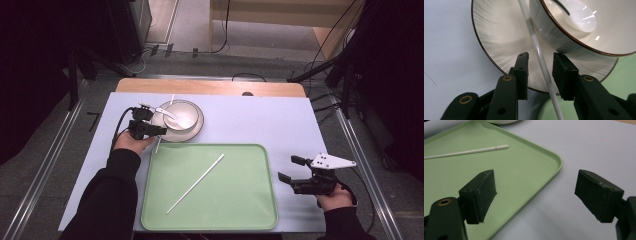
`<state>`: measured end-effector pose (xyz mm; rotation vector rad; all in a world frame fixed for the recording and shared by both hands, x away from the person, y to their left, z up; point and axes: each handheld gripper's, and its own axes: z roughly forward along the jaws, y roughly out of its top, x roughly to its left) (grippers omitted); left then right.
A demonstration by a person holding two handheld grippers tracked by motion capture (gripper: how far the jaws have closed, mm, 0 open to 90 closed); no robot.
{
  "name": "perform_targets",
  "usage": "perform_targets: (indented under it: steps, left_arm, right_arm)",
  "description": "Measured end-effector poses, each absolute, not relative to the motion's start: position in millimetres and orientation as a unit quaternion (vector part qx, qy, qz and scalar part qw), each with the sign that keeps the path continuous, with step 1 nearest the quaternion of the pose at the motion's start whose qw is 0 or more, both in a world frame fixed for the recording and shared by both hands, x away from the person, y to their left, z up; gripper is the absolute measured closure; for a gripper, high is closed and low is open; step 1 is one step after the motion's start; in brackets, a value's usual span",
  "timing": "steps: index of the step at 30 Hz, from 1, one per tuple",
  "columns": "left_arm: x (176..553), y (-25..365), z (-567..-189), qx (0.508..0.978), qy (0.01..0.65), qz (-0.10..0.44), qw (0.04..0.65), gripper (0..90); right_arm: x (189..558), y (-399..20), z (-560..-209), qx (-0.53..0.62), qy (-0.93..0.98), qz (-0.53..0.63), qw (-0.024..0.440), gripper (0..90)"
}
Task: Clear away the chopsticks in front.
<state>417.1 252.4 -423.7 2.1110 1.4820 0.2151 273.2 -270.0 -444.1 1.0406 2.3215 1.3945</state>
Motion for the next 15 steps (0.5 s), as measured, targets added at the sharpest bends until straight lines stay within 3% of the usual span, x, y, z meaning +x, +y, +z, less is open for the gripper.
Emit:
perform_targets:
  steps: [15]
  left_arm:
    - [426.7,254.3,-432.1,0.757,0.593,0.055,0.268,81.5]
  right_arm:
    - [273.1,-270.5,-443.1,0.355,0.793,0.480,0.120,17.7]
